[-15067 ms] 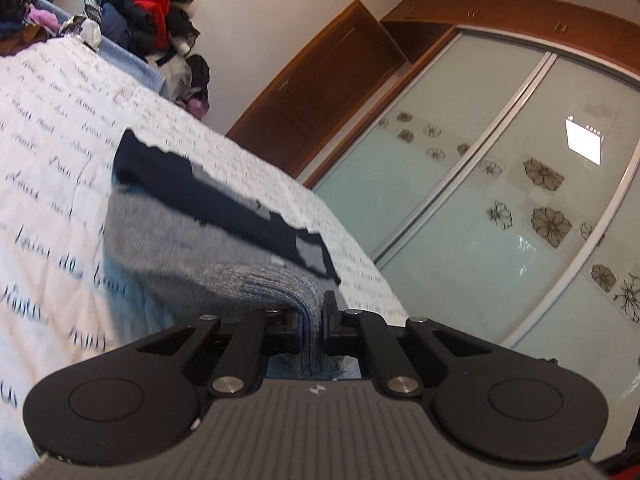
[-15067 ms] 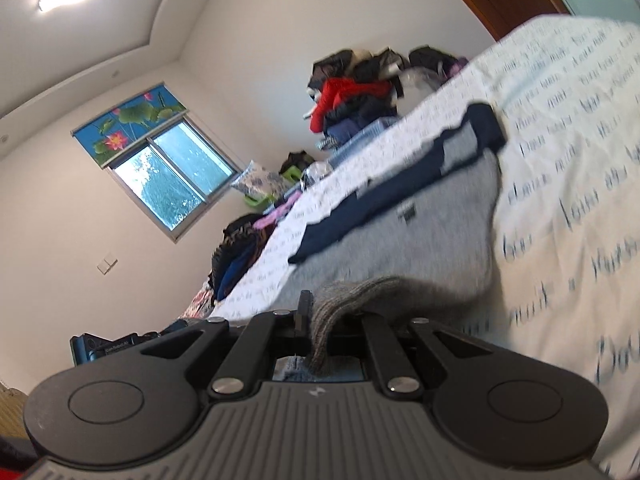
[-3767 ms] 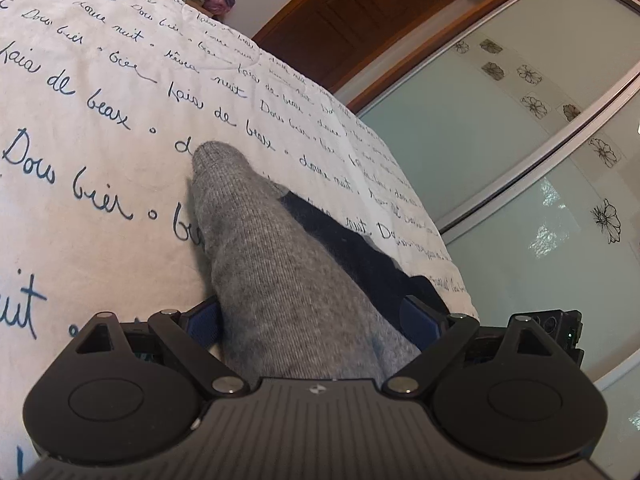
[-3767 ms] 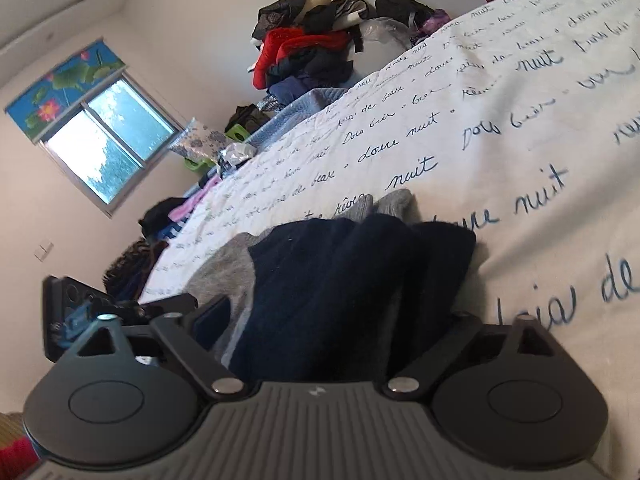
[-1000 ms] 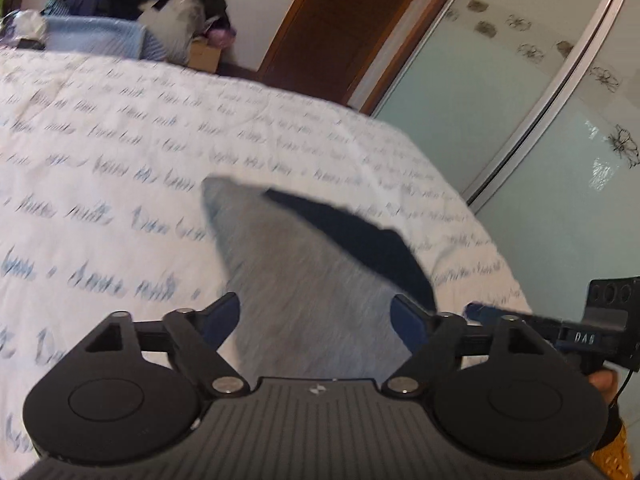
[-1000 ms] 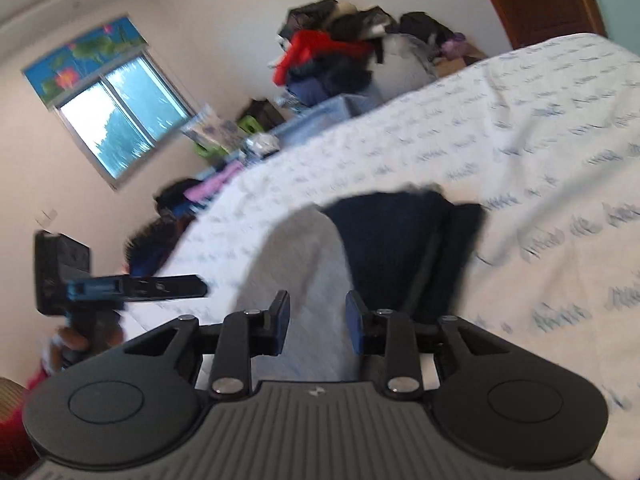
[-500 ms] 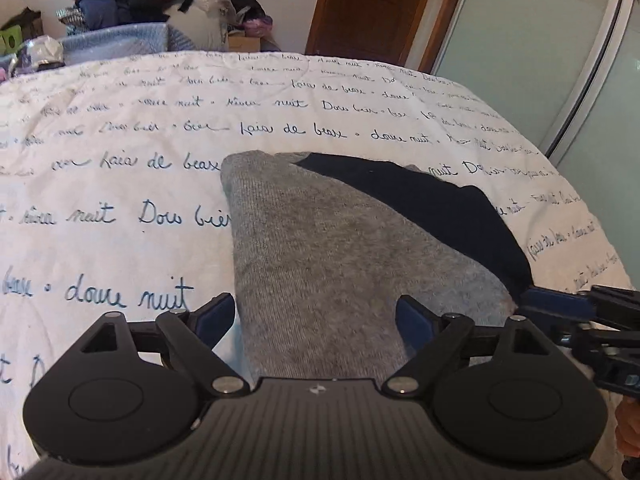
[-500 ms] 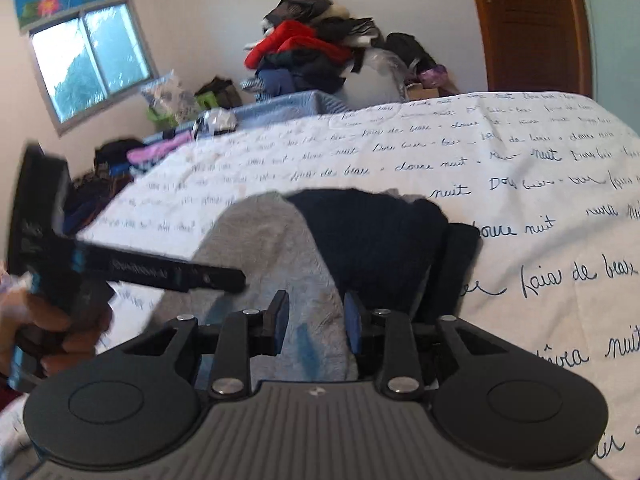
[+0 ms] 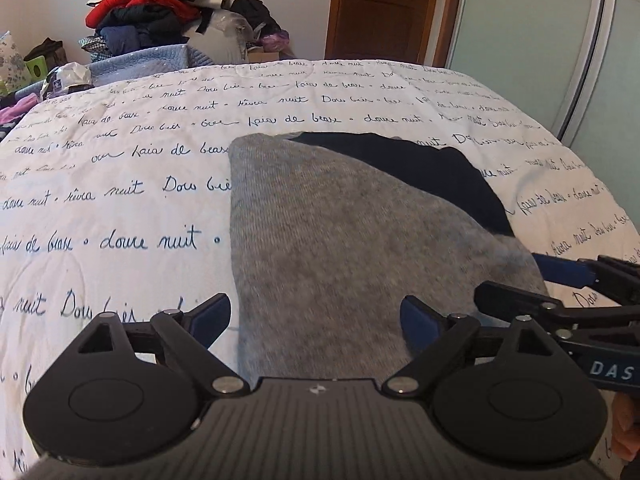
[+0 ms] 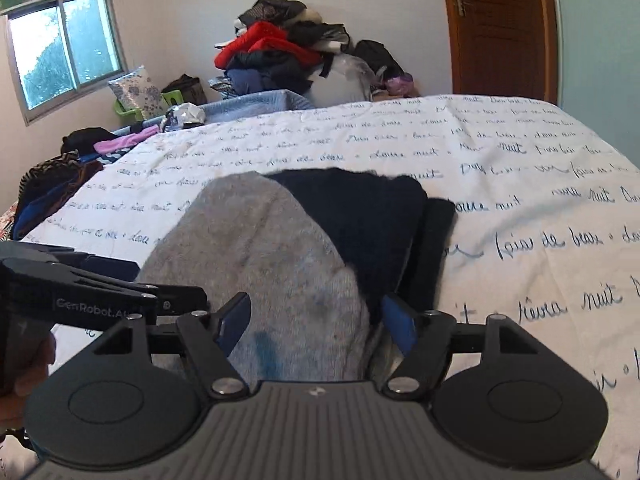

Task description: Fold small clothes

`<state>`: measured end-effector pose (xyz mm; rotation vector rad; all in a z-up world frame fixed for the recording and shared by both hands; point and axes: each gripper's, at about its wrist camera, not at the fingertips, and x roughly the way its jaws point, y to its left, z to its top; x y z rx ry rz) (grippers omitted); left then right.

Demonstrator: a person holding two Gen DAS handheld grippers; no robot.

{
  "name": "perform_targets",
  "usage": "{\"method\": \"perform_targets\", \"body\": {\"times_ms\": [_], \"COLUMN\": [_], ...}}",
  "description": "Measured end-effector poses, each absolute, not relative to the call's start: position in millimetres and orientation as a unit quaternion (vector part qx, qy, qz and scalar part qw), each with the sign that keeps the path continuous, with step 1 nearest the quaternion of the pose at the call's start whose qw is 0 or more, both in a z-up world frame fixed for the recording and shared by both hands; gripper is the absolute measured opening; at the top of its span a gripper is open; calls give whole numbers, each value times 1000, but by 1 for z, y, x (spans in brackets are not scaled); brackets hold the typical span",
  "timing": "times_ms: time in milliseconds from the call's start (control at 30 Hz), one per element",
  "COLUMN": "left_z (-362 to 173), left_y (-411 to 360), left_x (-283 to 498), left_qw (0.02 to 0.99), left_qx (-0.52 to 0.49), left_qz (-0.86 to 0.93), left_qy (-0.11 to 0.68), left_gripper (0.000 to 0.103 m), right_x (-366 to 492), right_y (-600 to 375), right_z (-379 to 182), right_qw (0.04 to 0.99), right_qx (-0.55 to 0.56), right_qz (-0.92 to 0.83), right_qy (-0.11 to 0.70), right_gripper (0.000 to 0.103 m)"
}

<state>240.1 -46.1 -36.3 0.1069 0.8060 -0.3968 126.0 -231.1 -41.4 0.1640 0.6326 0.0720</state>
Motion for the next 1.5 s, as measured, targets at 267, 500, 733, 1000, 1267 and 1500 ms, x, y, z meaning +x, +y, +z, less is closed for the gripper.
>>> {"method": "perform_targets", "body": {"times_ms": [267, 500, 733, 1000, 1267, 1500], "left_z": [-36, -46, -54, -60, -64, -77], "left_y": [-38, -26, -6, 5, 10, 12], "left_x": [203, 172, 153, 138, 123, 114], "left_qw": [910, 917, 920, 919, 930, 937], "left_qx": [32, 34, 24, 11, 24, 30], "left_qz": [-156, -124, -83, -62, -35, -27], "left_qy": [383, 378, 383, 390, 365, 347], "left_gripper": [90, 91, 91, 91, 93, 98], "right_x": [96, 59, 36, 19, 13, 19], "right_y": [-220, -206, -198, -191, -182, -167], "right_z": [-43, -47, -54, -59, -65, -74], "right_qw": [944, 943, 938, 935, 938, 941], "right_qx": [80, 85, 95, 97, 79, 38], "right_qz": [22, 31, 41, 47, 25, -16], "right_qy": [321, 321, 332, 337, 337, 336], "right_gripper": [74, 82, 82, 82, 88, 98]}}
